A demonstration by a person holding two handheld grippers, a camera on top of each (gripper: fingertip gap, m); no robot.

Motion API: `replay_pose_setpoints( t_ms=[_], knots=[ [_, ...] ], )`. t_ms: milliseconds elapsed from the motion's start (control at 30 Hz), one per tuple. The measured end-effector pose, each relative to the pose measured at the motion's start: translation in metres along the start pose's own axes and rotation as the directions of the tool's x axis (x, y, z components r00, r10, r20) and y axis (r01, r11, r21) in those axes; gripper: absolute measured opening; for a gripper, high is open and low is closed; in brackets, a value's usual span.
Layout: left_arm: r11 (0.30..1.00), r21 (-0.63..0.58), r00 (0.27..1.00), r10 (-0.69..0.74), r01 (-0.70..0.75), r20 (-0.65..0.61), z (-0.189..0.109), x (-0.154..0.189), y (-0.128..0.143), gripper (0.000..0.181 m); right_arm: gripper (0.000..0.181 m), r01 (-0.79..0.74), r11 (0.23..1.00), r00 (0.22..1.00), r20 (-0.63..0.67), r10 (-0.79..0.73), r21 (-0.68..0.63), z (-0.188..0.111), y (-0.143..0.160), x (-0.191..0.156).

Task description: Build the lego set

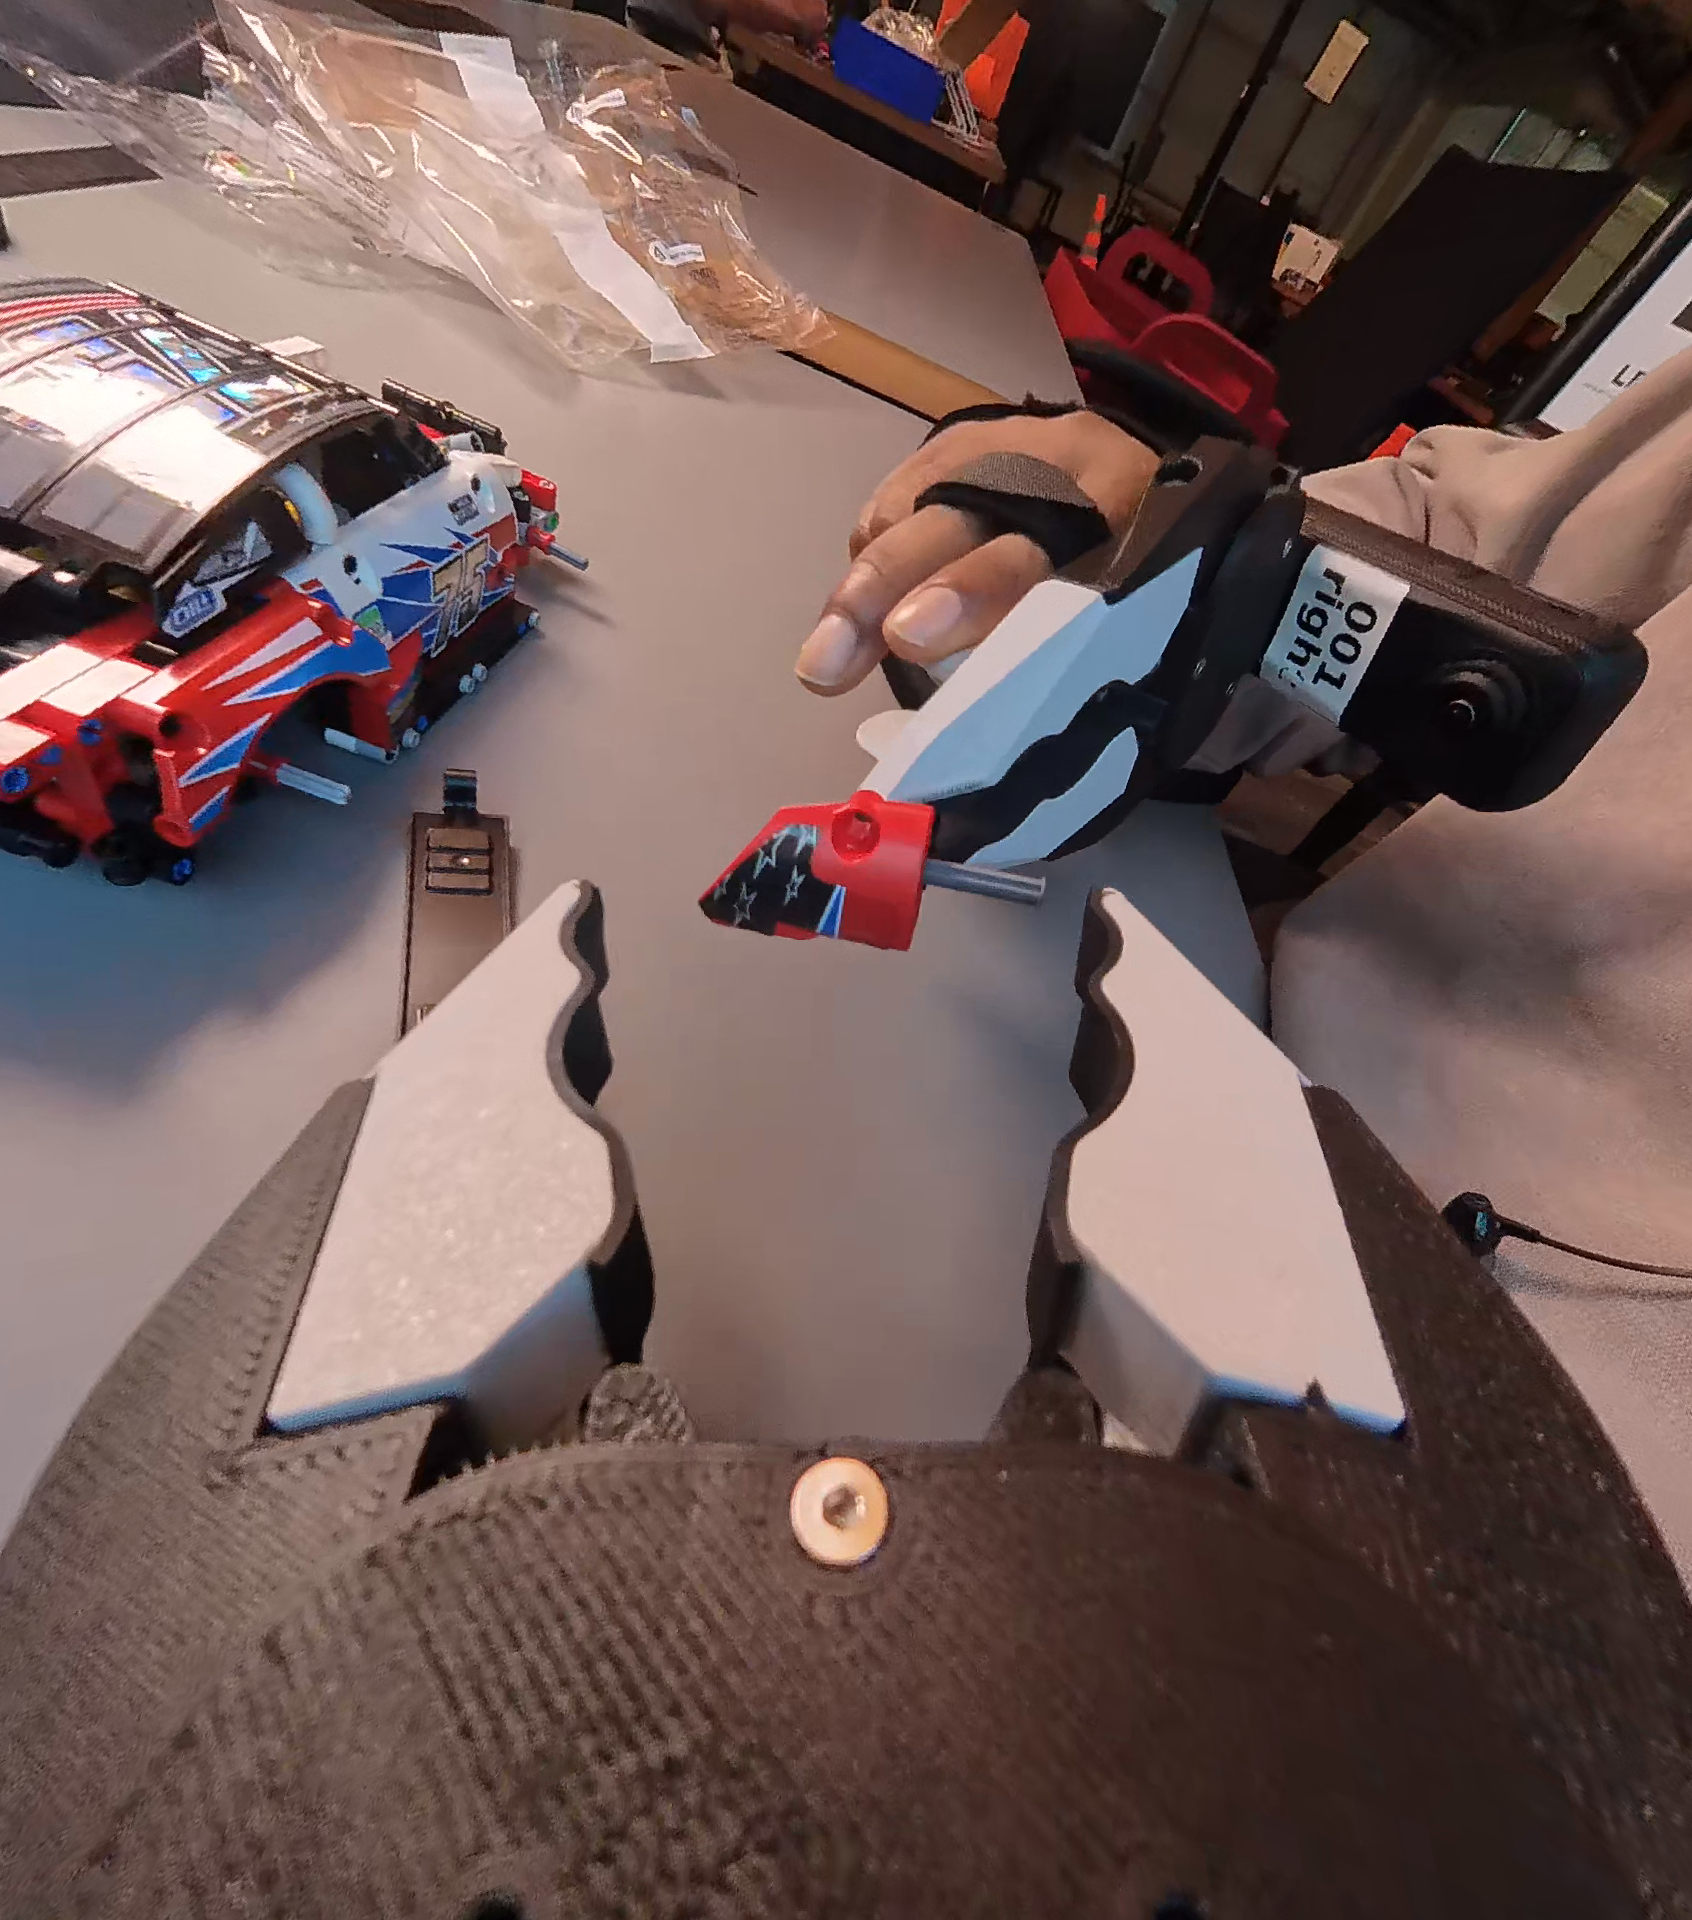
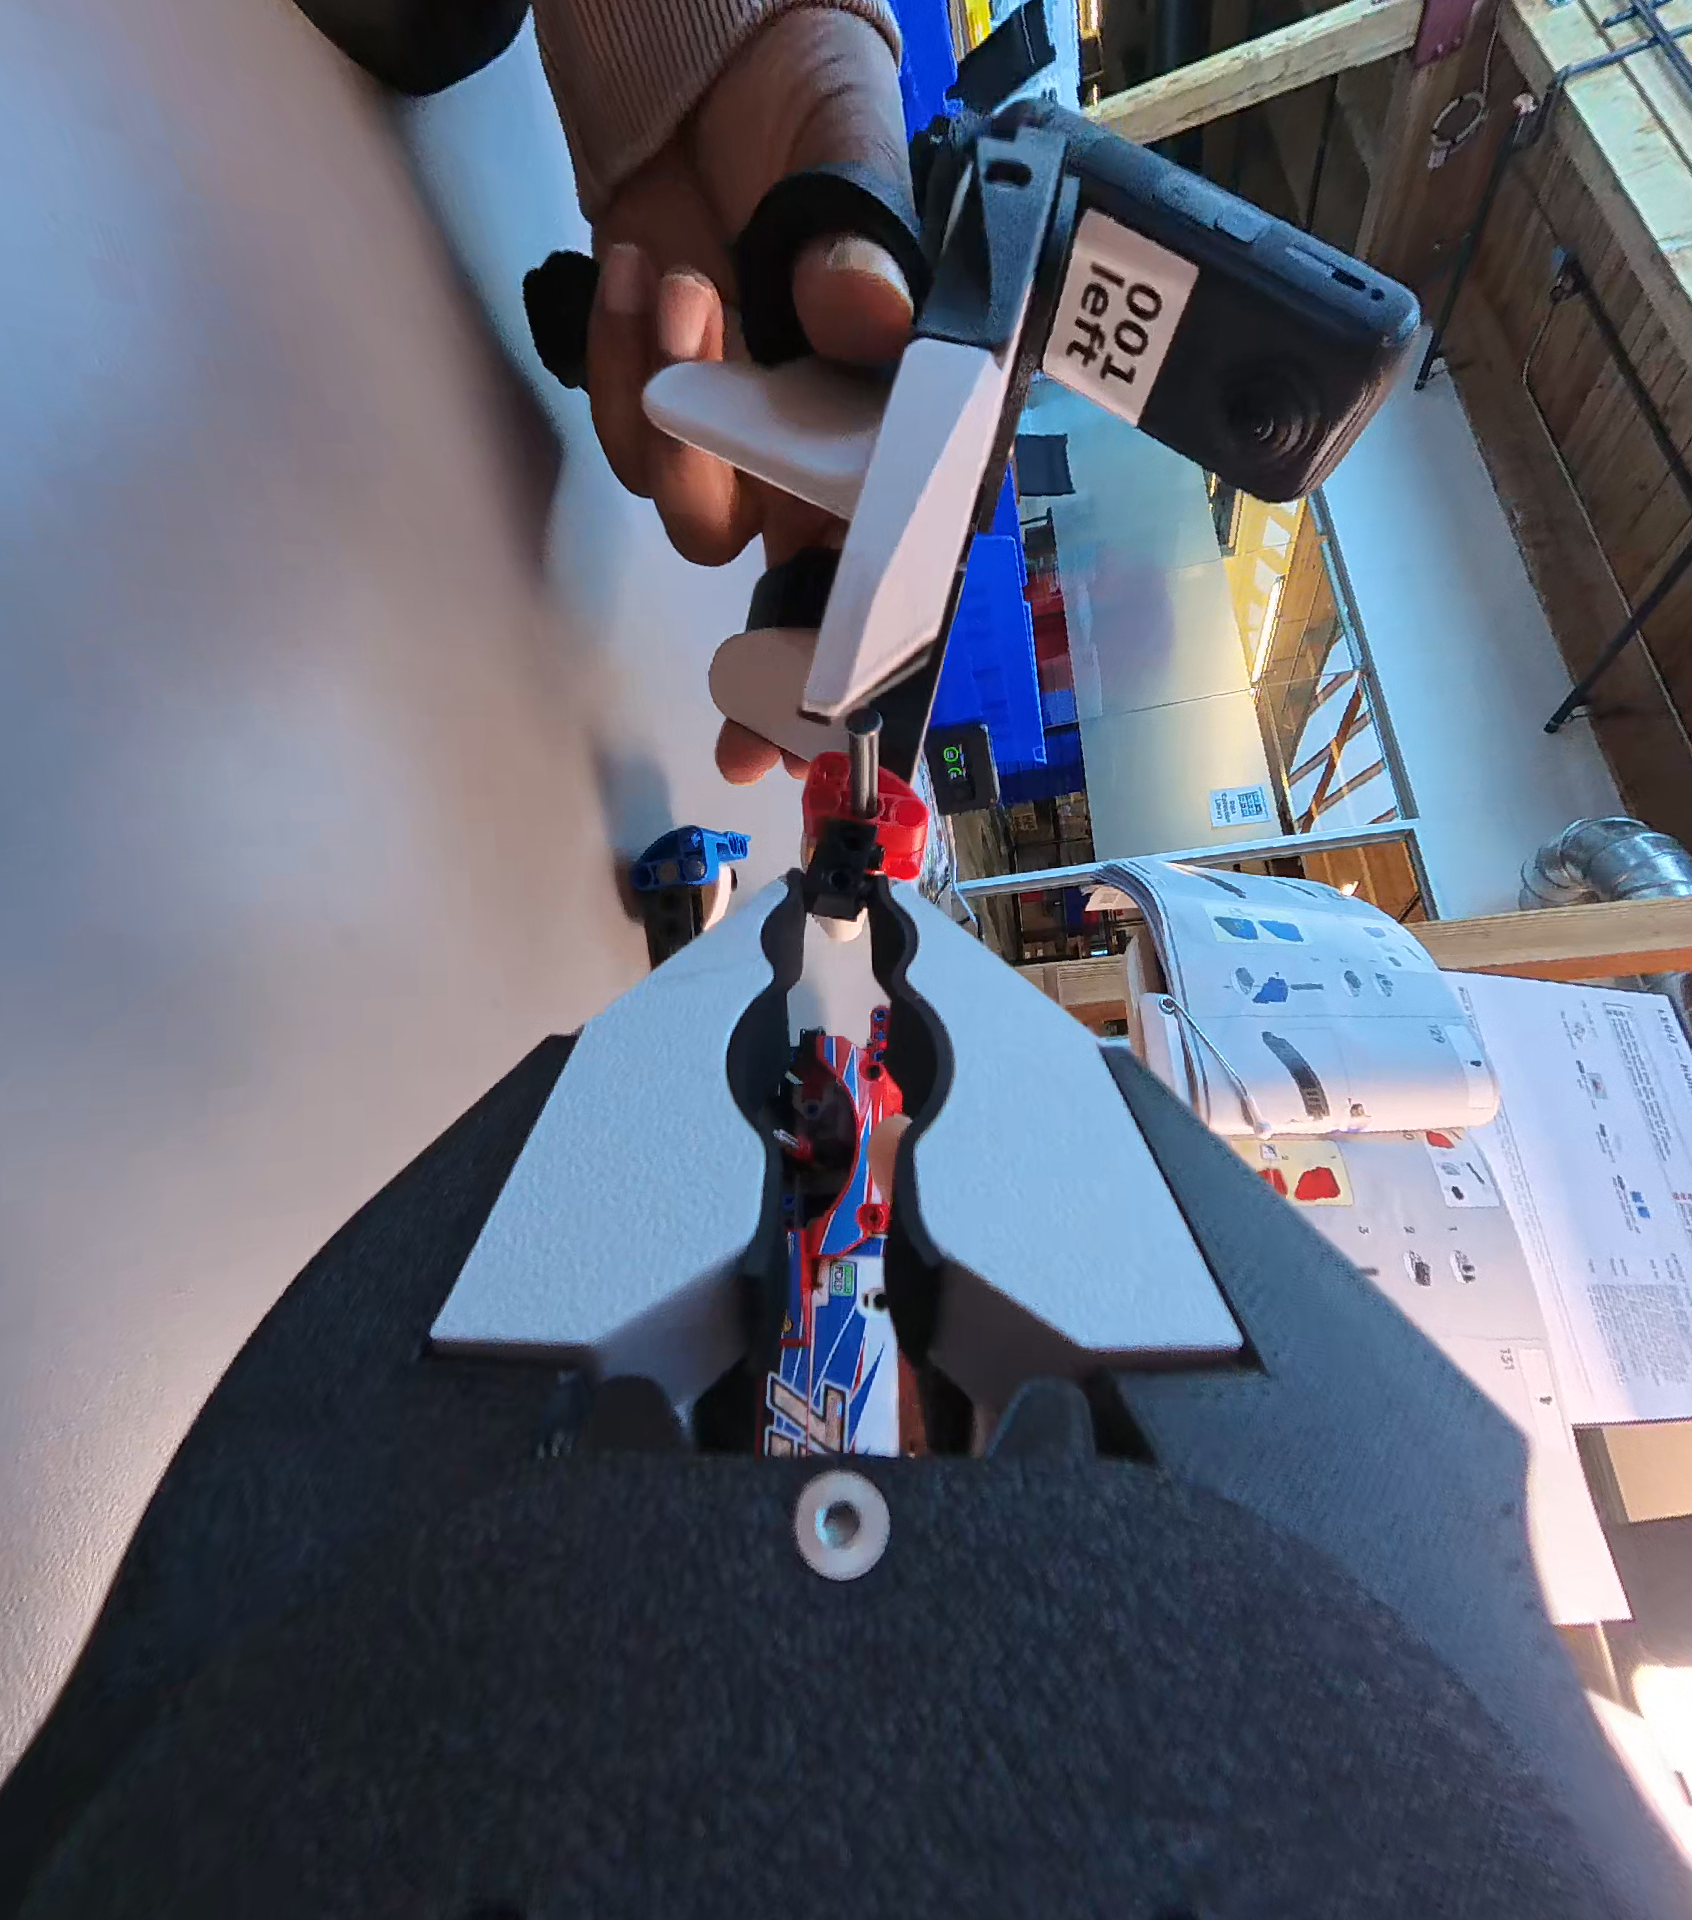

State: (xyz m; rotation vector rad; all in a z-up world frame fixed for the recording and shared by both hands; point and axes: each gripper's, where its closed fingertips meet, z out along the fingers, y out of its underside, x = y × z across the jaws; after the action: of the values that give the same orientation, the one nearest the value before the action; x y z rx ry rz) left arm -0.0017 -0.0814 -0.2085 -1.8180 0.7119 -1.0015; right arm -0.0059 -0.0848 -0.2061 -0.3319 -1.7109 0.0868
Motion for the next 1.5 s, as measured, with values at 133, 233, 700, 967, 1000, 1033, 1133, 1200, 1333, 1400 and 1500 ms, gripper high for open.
replay_pose_setpoints(
  t_ms=[133,233,700,967,1000,1033,1133,1200,1333,1400,1500],
  knots=[
    [1.000,0.011,0.998,0.029,-0.029,-0.063,0.000,0.012,-0.001,0.073,0.010,0.043,0.998,0.999,-0.001,-0.043,0.036,0.000,-0.010,-0.002],
    [0.999,0.020,0.992,0.053,-0.051,-0.115,-0.001,0.022,-0.002,0.058,0.010,0.079,0.996,0.997,-0.010,-0.079,0.040,-0.001,-0.012,0.000],
    [0.966,0.021,0.954,0.259,-0.259,-0.152,-0.002,0.046,-0.005,0.037,0.008,0.135,0.989,0.991,-0.031,-0.133,0.067,-0.015,-0.026,0.008],
    [0.952,0.050,0.944,0.305,-0.301,-0.124,-0.003,0.050,-0.015,0.032,0.009,0.113,0.990,0.992,-0.062,-0.109,0.081,-0.017,-0.029,0.015],
    [0.952,0.060,0.946,0.304,-0.299,-0.113,-0.004,0.048,-0.017,0.032,0.009,0.085,0.993,0.995,-0.066,-0.080,0.076,-0.016,-0.027,0.017],
    [0.950,0.070,0.946,0.309,-0.303,-0.096,-0.005,0.046,-0.019,0.032,0.010,0.039,0.996,0.997,-0.067,-0.034,0.077,-0.015,-0.026,0.020],
    [0.937,0.086,0.939,0.342,-0.337,-0.044,-0.010,0.041,-0.023,0.032,0.028,-0.264,0.957,0.964,0.005,0.265,0.120,-0.018,-0.022,0.030],
    [0.923,0.105,0.927,0.373,-0.370,-0.017,-0.013,0.041,-0.028,0.032,0.035,-0.564,0.816,0.825,0.129,0.551,0.125,-0.019,-0.020,0.035],
    [0.880,0.119,0.887,0.461,-0.460,0.021,-0.011,0.047,-0.032,0.032,0.031,-0.895,0.440,0.435,0.375,0.819,0.077,-0.016,-0.028,0.037],
    [0.856,0.125,0.865,0.500,-0.502,0.049,-0.011,0.048,-0.033,0.032,0.021,-0.934,0.357,0.335,0.436,0.835,0.035,-0.012,-0.031,0.033],
    [0.846,0.144,0.858,0.509,-0.514,0.070,-0.014,0.049,-0.036,0.033,0.015,-0.946,0.316,0.312,0.459,0.831,0.071,-0.011,-0.035,0.034]
  ],
)
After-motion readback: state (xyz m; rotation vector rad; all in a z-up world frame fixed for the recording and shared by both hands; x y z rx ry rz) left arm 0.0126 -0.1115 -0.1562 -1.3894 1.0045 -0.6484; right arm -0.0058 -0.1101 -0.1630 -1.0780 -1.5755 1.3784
